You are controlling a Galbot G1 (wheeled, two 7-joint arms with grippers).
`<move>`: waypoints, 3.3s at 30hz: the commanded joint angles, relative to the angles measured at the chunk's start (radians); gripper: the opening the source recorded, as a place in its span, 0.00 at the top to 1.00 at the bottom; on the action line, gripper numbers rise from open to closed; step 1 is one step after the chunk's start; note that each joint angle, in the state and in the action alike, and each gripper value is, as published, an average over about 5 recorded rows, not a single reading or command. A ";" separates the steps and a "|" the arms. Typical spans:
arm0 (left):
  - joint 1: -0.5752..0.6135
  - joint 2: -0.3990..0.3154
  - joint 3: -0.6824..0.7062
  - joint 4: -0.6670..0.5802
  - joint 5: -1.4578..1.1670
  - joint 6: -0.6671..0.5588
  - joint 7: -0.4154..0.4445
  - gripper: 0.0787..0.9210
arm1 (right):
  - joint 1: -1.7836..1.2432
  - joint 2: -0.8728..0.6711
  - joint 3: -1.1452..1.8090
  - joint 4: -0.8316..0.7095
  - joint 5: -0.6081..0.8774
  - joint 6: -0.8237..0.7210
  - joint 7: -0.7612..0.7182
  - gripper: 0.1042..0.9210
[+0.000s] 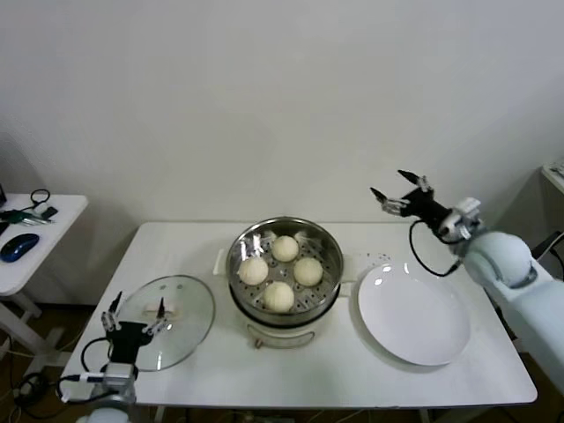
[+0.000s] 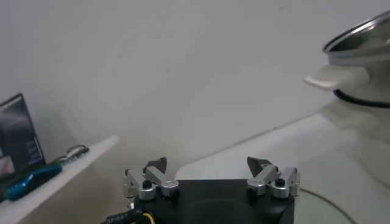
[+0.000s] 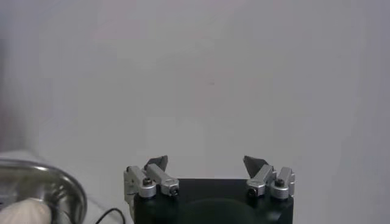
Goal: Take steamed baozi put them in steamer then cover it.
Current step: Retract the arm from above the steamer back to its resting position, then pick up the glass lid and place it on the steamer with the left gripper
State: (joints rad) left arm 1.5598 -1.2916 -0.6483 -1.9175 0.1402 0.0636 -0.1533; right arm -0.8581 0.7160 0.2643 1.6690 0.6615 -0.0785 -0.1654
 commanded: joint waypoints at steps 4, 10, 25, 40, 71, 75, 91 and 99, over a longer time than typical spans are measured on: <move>0.004 0.052 -0.022 0.076 0.327 -0.157 -0.218 0.12 | -0.819 0.378 0.499 0.072 -0.183 0.395 -0.053 0.12; 0.027 0.159 -0.026 0.204 0.716 -0.171 -0.431 0.12 | -0.849 0.459 0.434 0.060 -0.241 0.452 -0.040 0.12; -0.045 0.111 0.042 0.472 1.114 -0.160 -0.494 0.12 | -0.864 0.531 0.381 0.097 -0.320 0.449 -0.031 0.12; -0.210 0.106 0.076 0.602 1.116 -0.166 -0.436 0.12 | -0.911 0.547 0.398 0.145 -0.316 0.456 -0.032 0.12; -0.306 0.083 0.123 0.684 1.120 -0.134 -0.376 0.60 | -0.944 0.560 0.418 0.225 -0.324 0.457 -0.038 0.12; -0.303 0.084 0.121 0.664 1.115 -0.134 -0.377 0.73 | -0.944 0.560 0.417 0.230 -0.324 0.456 -0.038 0.12; -0.198 0.293 0.076 0.146 0.818 0.004 -0.110 0.93 | -0.954 0.557 0.431 0.268 -0.347 0.443 -0.036 0.12; -0.262 0.405 0.089 0.055 0.736 0.154 0.114 0.93 | -0.956 0.563 0.421 0.281 -0.377 0.436 -0.033 0.12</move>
State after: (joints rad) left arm 1.3268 -1.0384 -0.5654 -1.6461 1.0328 0.0546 -0.3087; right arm -1.8133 1.2765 0.6889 1.9392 0.3100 0.3658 -0.2028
